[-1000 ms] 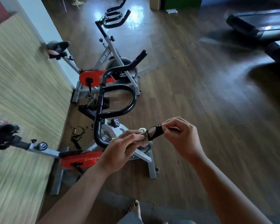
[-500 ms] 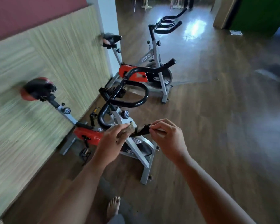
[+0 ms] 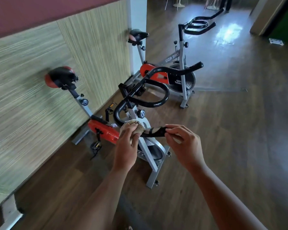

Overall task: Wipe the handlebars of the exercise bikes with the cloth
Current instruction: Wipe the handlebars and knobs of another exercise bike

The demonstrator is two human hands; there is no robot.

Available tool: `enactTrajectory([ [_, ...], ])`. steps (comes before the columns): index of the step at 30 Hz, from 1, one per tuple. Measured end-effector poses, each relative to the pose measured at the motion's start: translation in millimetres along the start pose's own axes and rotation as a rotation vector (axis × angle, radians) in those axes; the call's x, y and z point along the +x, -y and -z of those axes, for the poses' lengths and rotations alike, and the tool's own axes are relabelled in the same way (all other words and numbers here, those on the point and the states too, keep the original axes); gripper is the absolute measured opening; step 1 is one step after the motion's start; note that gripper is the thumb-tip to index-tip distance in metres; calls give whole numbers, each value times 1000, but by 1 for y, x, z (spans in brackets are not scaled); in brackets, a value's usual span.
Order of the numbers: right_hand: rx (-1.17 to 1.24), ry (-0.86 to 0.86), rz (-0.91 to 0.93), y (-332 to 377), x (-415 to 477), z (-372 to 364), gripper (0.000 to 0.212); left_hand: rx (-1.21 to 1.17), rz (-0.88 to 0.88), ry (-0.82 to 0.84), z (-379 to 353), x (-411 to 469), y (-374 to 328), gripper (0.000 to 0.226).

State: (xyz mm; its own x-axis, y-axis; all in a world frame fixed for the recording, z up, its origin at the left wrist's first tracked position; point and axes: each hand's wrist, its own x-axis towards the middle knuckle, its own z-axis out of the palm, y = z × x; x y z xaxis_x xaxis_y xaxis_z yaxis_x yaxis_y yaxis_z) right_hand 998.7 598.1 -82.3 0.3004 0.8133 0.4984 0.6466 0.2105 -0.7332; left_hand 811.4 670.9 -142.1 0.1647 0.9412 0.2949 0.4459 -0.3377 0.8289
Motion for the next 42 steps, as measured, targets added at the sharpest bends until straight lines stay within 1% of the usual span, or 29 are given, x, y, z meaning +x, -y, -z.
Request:
enactTrajectory([
  [3,54,32,-3,-5,3,1,9,49,12,-55,-2,0,-1,34],
  [6,100,91,37,-10,7,3,12,67,102,-125,-6,1,-7,38],
  [8,111,139,81,-16,13,6,12,76,146,-169,-11,3,-9,39],
  [13,162,296,227,-32,31,11,6,138,178,-240,-18,8,-19,37],
  [16,233,404,311,-39,42,14,15,164,237,-275,-21,11,-25,36],
  [19,278,464,379,-46,54,15,10,256,305,-312,-21,25,-27,35],
  [22,334,460,400,-56,57,11,6,285,377,-304,-12,41,-28,35],
  [25,411,460,388,-65,56,3,7,330,376,-253,-4,53,-24,34],
  [28,497,426,382,-71,53,-5,10,338,369,-260,-2,56,-18,33],
  [34,546,318,444,-79,47,-19,13,336,307,-354,-8,45,-11,34],
  [37,621,290,451,-83,46,-26,10,311,269,-427,-16,30,-9,34],
  [42,695,279,536,-89,52,-34,11,338,158,-532,-27,19,0,32],
])
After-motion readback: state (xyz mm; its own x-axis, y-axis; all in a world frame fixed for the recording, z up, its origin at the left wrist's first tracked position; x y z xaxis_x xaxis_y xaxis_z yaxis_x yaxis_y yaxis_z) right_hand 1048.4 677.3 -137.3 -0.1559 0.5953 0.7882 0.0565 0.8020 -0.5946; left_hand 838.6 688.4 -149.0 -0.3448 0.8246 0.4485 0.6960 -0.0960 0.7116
